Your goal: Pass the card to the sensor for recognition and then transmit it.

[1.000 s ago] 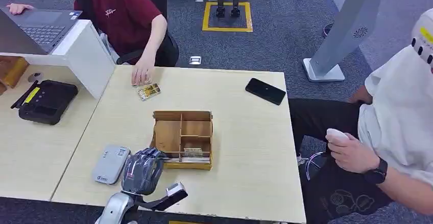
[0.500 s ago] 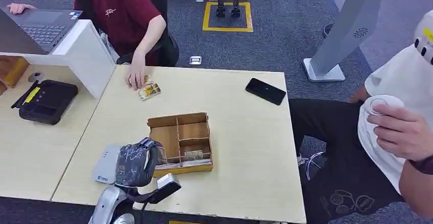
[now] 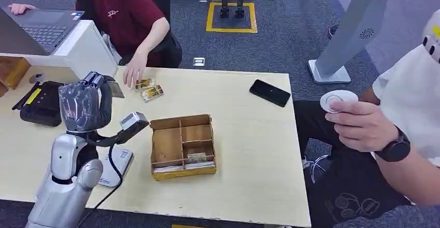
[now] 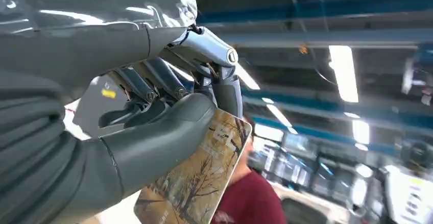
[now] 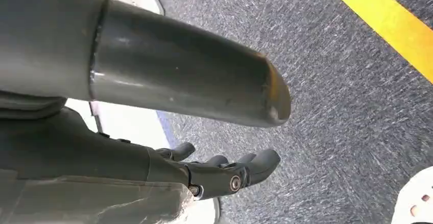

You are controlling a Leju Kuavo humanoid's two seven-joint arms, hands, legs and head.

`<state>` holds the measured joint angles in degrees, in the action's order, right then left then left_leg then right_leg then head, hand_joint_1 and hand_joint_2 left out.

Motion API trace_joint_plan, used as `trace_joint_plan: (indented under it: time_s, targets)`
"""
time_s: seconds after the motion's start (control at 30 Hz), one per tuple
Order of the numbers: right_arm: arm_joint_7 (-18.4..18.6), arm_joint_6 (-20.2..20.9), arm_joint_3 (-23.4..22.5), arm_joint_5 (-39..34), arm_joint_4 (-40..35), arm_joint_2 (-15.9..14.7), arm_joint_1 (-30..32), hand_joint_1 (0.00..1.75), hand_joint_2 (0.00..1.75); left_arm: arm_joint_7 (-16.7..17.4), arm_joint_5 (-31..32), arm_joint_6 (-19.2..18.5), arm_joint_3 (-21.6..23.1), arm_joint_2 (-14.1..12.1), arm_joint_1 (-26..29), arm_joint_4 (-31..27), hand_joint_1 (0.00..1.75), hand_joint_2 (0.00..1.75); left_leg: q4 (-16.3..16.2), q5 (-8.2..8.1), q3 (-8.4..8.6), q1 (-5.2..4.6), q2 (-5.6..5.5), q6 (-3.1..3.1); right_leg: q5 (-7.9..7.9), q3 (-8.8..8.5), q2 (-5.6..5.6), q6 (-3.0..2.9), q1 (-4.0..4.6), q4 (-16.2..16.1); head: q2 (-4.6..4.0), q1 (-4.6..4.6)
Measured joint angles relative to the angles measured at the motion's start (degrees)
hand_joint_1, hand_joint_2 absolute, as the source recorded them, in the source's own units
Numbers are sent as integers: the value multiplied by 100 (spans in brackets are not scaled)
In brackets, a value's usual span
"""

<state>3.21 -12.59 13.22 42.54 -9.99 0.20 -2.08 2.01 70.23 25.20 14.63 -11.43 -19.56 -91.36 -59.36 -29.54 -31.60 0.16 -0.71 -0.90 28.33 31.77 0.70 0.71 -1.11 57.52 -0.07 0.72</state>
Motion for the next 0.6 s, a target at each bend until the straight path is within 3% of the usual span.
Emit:
trace_joint_plan:
  time_s: [0.27, 0.6]
  targets:
    - [98, 61, 11, 188, -22, 20, -91, 0, 0, 540, 415, 378, -267, 7, -1563, 1576, 175, 175, -6, 10, -11, -1, 0, -6, -12, 8, 7, 4, -1, 1, 0, -7]
    - [118, 103, 11, 242, -48, 37, -107, 0, 0, 741, 732, 603, -367, 9, -1924, 2456, 175, 175, -6, 9, -13, -1, 1, -6, -12, 8, 8, 4, -1, 1, 0, -4]
